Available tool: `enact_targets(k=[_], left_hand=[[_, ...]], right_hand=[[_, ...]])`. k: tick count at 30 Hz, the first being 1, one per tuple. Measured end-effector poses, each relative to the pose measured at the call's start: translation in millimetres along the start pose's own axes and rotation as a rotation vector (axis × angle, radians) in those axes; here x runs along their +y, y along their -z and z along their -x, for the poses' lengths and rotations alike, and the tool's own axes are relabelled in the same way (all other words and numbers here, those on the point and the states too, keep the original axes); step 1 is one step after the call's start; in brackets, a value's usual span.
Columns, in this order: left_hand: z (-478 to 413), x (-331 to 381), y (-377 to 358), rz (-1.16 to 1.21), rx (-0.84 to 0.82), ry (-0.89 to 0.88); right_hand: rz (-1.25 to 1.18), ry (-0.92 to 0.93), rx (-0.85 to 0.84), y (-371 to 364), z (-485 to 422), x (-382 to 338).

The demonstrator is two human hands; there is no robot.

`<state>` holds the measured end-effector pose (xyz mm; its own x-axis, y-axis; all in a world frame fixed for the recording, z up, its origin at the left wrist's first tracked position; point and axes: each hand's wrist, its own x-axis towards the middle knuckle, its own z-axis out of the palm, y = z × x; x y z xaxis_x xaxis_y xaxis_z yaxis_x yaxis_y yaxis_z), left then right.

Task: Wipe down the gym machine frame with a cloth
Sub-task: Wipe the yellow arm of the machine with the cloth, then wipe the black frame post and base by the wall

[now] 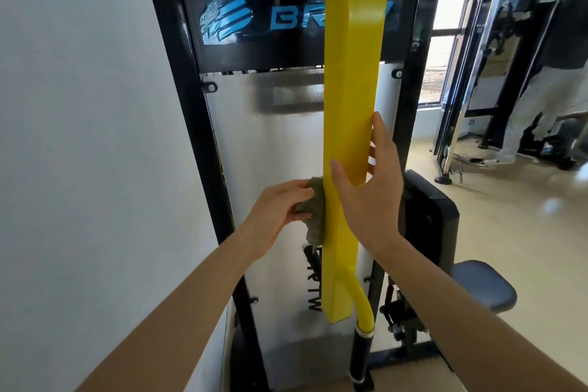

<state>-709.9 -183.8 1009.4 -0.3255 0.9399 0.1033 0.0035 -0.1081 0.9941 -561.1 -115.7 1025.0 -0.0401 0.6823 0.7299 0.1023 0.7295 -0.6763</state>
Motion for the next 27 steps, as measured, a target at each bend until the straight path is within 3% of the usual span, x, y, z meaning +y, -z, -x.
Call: enact_targets(k=[7,10,12,15,18,23,27], left_hand=[[30.5,-39.0,20.2,-0.437,-0.207,0.010],[52.7,-55.6,34.4,-0.531,-0.213,-0.007],[67.6,-64.1,43.8,-0.605,-0.260,-0.033],[85.4,-72.0,56.5,-0.716,-0.259,-0.076],[93.4,-74.3,72.1,-0.771,-0.167,-0.089],[93.0,-78.0,101.3,-0.822,-0.016,-0.074],[92.6,-85.4,121.8,-0.874,0.151,-0.121]], right_hand=[[0.074,-0.116,-0.077,1.0,78.6,39.5],[0.106,-0.056,-0.097,3.8,119.5,43.7],[0.009,-0.040,-0.325,1.6,139.8,42.5],[-0.115,-0.231,-0.793,-7.9,148.0,41.2],[-0.217,-0.389,-1.042,-22.0,143.3,46.5],[-0.142,-0.389,-1.017,-51.3,150.2,51.9],[0.047,-0.276,-0.909,-80.2,146.4,56.4]])
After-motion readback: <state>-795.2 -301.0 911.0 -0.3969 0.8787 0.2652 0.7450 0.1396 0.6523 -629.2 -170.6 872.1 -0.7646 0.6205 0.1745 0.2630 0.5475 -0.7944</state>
